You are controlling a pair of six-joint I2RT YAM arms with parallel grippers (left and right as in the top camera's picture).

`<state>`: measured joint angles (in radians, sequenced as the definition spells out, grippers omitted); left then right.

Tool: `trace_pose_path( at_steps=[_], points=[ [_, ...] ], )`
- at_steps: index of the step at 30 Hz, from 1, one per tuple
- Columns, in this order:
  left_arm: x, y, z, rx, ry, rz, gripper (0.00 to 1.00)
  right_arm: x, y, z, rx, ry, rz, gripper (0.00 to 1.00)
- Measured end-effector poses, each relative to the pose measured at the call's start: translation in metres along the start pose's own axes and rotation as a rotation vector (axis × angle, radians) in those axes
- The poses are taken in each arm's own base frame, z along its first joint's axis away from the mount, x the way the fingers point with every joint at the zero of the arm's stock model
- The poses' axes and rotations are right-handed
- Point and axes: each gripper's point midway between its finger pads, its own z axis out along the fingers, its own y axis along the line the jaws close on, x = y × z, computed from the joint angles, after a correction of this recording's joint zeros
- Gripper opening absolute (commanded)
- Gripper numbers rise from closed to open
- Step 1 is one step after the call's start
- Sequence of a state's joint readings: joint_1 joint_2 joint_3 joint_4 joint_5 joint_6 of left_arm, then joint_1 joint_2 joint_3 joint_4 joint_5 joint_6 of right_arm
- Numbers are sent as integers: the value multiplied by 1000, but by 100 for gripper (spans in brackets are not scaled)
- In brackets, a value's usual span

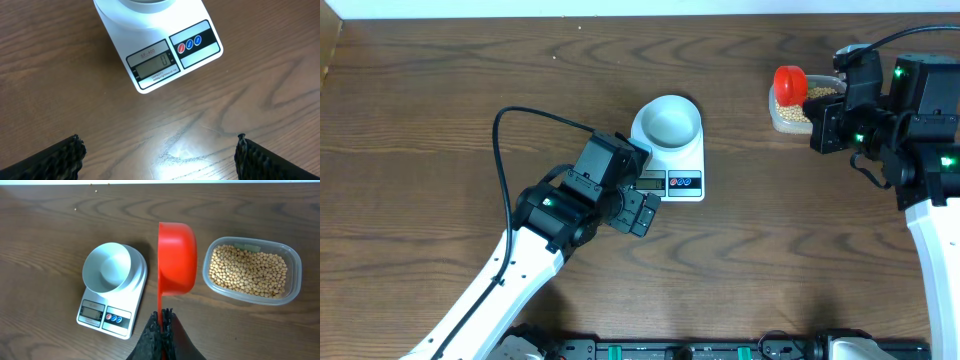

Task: Scoop item into bowl and weigh 50g on scale

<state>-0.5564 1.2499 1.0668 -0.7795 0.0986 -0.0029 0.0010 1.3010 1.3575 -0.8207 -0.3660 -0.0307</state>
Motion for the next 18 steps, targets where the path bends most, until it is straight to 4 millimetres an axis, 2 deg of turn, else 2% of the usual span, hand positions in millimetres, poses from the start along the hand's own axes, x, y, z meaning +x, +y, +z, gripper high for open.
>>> trace_pose_path(
  at_steps=[18],
  points=[
    [0, 0, 0, 0, 0, 0, 98, 7, 0, 0, -1, 30, 11, 1]
  ],
)
